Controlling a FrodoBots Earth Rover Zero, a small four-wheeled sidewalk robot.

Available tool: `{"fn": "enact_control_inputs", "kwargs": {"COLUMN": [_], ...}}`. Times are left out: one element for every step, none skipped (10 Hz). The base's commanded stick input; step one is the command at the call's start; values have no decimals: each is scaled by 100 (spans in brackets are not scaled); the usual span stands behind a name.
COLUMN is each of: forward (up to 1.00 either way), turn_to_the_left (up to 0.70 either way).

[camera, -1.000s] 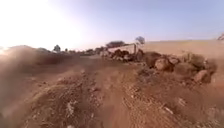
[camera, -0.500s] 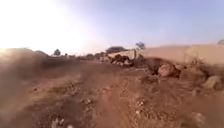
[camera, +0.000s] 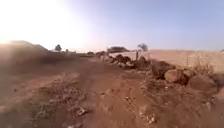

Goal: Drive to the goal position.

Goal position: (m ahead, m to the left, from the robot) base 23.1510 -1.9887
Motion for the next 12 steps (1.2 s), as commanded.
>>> {"fn": "enact_control_inputs", "kwargs": {"forward": [70, 70, 70, 70, 70, 70, 70, 70, 70, 70, 70, 70], "turn_to_the_left": [25, 35, 35, 34, 23, 0, 0, 0, 0, 0, 0, 0]}}
